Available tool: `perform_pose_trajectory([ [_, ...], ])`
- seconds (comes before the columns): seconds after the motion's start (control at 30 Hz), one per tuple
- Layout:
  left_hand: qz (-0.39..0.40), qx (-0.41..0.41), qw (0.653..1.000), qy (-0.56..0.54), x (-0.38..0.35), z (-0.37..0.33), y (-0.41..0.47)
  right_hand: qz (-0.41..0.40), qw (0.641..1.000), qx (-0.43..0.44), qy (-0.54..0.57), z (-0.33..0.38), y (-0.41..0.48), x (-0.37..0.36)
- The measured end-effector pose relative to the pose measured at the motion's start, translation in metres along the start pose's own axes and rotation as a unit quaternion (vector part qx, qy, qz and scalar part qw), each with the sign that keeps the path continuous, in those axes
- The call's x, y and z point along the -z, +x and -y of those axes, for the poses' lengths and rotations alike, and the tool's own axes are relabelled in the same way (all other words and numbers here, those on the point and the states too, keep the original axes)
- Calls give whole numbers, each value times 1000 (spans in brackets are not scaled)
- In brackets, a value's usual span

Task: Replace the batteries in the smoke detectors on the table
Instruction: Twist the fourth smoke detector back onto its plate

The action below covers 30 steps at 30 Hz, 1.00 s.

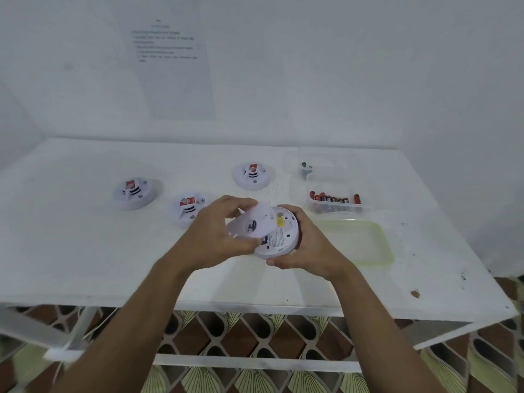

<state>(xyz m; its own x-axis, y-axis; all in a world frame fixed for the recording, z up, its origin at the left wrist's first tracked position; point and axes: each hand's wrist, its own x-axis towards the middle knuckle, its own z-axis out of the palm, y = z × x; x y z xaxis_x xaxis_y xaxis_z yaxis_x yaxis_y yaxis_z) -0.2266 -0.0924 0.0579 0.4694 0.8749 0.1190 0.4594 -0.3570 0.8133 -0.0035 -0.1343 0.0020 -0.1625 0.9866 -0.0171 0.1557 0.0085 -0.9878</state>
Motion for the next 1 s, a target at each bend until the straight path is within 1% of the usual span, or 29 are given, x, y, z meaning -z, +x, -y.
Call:
perform_pose_trajectory([
  [0.1, 11, -30, 999, 17, -2, 5, 1, 12, 1000, 4, 0, 3, 5, -11],
  [0.47, 34, -33, 998, 48, 12, 29, 0, 21, 1000, 15, -13, 9, 20, -35],
  [0.63, 5, -30, 999, 21, 16, 34, 0, 16, 999, 18, -27, 9, 27, -44],
  [0.73, 1, -43, 999, 25, 19, 39, 0, 12, 999, 19, -36, 10, 30, -50],
  [1.0, 56, -37, 997, 35, 33, 54, 1, 10, 999, 20, -42, 17, 34, -57],
])
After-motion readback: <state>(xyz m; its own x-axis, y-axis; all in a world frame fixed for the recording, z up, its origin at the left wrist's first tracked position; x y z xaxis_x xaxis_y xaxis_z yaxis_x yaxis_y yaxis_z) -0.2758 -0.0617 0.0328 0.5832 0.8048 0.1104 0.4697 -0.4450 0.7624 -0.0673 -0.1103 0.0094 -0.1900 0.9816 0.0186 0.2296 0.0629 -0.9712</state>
